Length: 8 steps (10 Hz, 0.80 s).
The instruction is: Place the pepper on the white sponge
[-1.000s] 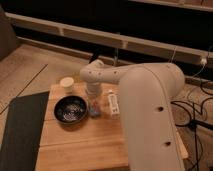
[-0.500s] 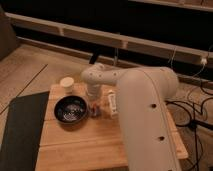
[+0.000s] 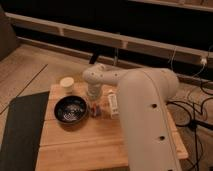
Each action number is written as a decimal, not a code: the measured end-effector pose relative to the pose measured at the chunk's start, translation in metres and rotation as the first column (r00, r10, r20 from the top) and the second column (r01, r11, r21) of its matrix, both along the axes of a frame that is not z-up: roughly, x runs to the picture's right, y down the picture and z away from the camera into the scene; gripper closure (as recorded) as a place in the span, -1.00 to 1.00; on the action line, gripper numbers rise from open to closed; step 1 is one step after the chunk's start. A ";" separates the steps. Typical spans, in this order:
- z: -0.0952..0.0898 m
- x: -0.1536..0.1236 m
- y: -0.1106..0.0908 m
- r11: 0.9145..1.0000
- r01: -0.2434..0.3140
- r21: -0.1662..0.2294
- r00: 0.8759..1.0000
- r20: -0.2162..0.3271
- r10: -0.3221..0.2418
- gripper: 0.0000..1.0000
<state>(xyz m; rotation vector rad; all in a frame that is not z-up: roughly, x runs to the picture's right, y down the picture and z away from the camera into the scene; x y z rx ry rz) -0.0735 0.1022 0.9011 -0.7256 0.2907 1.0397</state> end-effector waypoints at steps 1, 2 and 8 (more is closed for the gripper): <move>-0.001 0.000 0.000 1.000 0.001 0.001 1.000 0.003 -0.001 -0.25; -0.001 -0.001 0.001 1.000 0.002 0.000 1.000 0.006 -0.002 -0.26; -0.005 0.002 0.001 1.000 0.006 0.002 1.000 0.018 -0.006 -0.26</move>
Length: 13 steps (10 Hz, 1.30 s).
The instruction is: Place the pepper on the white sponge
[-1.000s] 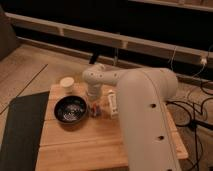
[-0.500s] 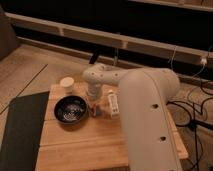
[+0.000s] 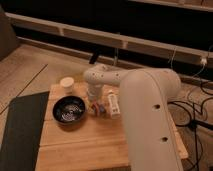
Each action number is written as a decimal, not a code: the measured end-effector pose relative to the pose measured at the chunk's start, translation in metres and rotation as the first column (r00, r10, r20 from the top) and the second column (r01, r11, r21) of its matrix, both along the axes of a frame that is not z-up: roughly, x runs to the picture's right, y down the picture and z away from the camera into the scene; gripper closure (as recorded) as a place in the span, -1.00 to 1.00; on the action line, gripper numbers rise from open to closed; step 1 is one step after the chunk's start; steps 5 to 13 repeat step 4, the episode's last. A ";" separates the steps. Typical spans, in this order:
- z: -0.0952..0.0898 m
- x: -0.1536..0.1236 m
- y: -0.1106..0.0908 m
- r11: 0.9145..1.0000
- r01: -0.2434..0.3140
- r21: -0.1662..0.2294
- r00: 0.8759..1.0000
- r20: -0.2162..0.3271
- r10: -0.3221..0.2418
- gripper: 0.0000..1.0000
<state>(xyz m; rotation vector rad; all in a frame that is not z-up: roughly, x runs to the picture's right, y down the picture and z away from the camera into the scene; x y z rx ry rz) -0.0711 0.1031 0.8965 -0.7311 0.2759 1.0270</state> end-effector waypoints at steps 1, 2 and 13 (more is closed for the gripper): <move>-0.002 0.000 -0.003 1.000 -0.004 0.006 1.000 0.006 0.004 -0.26; -0.002 0.000 -0.002 1.000 -0.005 0.005 1.000 0.006 0.005 -0.26; -0.002 -0.001 -0.002 1.000 -0.004 0.005 1.000 0.007 0.004 -0.26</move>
